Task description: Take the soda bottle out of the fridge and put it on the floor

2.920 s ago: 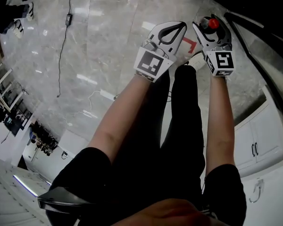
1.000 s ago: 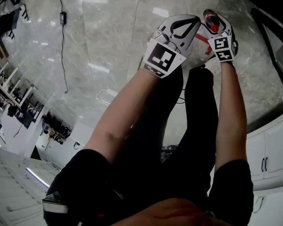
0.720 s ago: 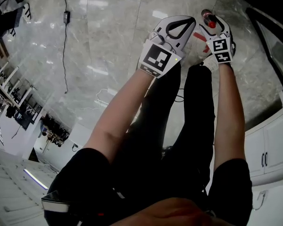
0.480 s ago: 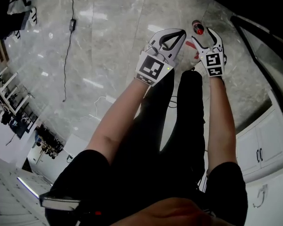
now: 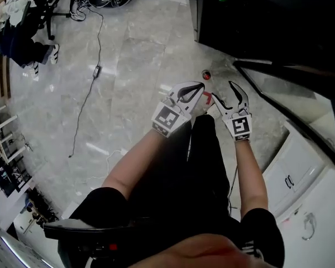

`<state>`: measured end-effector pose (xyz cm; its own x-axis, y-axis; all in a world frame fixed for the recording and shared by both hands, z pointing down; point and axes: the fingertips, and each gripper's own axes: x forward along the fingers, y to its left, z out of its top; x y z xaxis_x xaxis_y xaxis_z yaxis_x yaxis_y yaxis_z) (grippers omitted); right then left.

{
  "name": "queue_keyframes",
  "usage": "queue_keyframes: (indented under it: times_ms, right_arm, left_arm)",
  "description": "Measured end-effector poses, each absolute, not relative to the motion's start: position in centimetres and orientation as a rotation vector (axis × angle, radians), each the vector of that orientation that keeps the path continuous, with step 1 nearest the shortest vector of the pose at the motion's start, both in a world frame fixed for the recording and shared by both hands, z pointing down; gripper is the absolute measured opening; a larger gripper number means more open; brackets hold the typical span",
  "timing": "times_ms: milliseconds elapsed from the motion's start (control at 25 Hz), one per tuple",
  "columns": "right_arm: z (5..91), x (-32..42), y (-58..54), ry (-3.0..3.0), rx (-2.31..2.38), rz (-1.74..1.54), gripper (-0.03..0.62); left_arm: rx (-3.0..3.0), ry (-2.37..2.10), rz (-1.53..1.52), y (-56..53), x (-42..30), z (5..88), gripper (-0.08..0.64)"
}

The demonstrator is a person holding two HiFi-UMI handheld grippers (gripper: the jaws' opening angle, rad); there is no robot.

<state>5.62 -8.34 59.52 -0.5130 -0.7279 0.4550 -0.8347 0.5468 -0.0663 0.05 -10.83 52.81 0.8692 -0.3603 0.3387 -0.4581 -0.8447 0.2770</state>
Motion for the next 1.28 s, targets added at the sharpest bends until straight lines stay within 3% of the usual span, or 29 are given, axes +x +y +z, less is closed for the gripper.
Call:
queue_keyframes:
  times_ms: [200, 520, 880, 1280]
  right_arm:
    - [44.9, 5.9, -5.6, -2.524, 1.315, 0.296, 0.319]
    - [29.2, 3.6, -1.6, -2.696, 1.337, 0.237, 0.312]
    - [18.3, 4.1, 0.2, -2.862, 1.377, 0.179, 0.021]
    - [15.0, 3.4, -1.6, -2.87, 1.417, 0.174, 0.014]
  left_arm:
    - [2.729, -0.462, 0.359, -7.1, 1.2, 42.4, 0.0]
    - [2.858, -0.328, 0.295, -3.6, 0.7, 29.8, 0.0]
    - [2.962, -0.309, 0.172, -2.0, 1.2, 19.8, 0.0]
    - [2.988, -0.276, 0.111, -1.4, 1.0, 16.1, 0.0]
